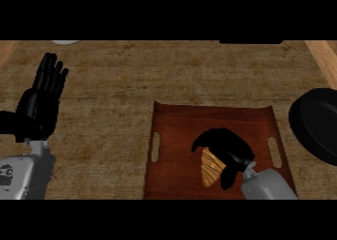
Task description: Pick the croissant from the tray and place it in the pot
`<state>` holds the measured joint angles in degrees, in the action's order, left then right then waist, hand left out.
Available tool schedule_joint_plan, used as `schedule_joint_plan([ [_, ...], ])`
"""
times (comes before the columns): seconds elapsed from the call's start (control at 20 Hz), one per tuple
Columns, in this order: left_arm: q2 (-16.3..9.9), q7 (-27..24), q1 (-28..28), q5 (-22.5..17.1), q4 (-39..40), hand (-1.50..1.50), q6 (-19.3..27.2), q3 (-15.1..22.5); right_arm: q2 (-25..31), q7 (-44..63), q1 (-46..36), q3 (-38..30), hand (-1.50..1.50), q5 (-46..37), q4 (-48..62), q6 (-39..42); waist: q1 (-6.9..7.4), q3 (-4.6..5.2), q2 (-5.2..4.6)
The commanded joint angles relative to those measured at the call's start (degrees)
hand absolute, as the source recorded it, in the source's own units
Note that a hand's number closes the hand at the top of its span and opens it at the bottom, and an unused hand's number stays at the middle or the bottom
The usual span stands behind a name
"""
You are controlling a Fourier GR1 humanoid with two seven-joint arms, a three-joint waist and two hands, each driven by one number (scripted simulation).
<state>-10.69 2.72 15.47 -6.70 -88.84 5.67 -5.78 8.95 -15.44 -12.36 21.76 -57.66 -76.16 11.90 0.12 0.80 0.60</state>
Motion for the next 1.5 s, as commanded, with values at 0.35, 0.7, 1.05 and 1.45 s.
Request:
schedule_joint_plan([
  [0.35, 0.04, 1.03, 2.12, 0.83, 1.72, 0.00, 0.90, -0.90, -5.56, -1.65, 1.54, 1.98, 1.50, -4.77, 3.63, -8.70, -0.18, -0.81, -0.64],
  [0.7, -0.74, 3.10, 1.67, 0.28, -0.50, 0.00, 0.12, -1.19, -2.63, 6.86, 8.03, 2.17, 1.50, -8.94, -15.68, -5.77, -0.66, -0.78, -0.38],
  [1.05, -0.88, 0.39, -0.21, -0.61, 1.38, 0.00, -1.48, -2.07, -8.82, 27.56, 24.45, 26.36, 1.50, -22.34, -37.75, -1.03, -1.30, -0.71, -0.18],
  [1.45, 0.00, -0.56, -1.56, 0.29, 0.76, 0.00, -0.07, -2.10, -8.83, 36.68, 28.06, 23.51, 1.50, -31.36, -60.04, -1.57, -1.93, -0.69, -0.12],
])
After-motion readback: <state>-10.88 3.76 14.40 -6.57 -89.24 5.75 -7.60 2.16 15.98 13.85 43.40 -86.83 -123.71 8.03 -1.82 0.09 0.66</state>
